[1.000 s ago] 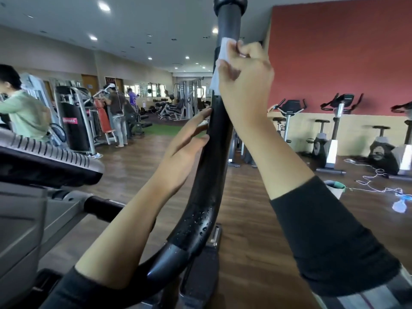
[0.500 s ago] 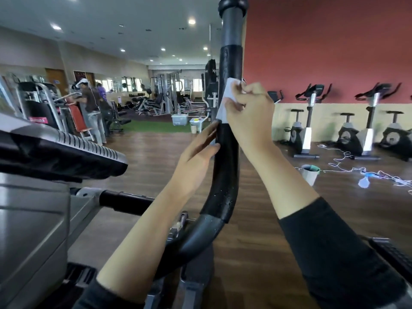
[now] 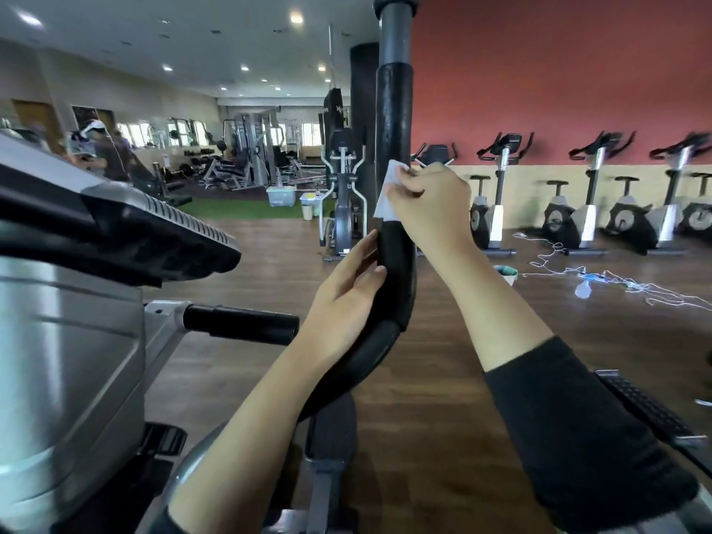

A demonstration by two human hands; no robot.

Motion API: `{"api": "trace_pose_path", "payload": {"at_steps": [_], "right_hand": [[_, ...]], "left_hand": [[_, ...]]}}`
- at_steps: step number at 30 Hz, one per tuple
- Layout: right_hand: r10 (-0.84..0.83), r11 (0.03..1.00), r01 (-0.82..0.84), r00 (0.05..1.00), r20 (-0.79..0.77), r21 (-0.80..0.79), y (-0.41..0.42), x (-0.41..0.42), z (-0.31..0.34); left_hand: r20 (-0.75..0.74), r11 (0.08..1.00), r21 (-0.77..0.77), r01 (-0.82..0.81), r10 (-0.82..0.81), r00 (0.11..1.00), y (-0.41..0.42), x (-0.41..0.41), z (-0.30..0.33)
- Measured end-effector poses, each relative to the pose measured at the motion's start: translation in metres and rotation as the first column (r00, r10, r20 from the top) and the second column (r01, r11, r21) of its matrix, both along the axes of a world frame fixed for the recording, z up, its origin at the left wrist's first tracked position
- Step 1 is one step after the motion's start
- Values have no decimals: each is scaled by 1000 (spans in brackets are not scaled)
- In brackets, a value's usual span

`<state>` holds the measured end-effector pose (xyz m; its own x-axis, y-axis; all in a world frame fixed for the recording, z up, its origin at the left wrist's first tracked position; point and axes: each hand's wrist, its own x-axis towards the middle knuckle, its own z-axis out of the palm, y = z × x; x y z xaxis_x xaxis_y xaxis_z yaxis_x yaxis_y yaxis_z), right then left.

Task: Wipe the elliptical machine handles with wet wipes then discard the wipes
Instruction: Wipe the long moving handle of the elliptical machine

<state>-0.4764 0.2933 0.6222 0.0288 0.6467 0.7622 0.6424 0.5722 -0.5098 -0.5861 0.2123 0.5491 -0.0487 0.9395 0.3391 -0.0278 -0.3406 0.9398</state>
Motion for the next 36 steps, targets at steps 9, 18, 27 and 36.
{"api": "trace_pose_path", "payload": {"at_steps": [9,18,27,36], "right_hand": [[43,999,-43,999,-13,5,-51,10,-39],[30,999,-30,1000,-9,-30,-63,10,-43],[51,999,-52,989,-138,-7,-75,6,-51],[102,994,-107,983,-151,-28,-105,15,-80]], "left_hand": [[-149,1000,2,8,-8,989,-22,-8,-16],[-222,1000,-10,-22,20,975,-40,-10,-18],[-280,999,-12,-41,36,959,-40,-12,-21],[-230,999,-31,-36,28,973,-40,-14,-24]]}}
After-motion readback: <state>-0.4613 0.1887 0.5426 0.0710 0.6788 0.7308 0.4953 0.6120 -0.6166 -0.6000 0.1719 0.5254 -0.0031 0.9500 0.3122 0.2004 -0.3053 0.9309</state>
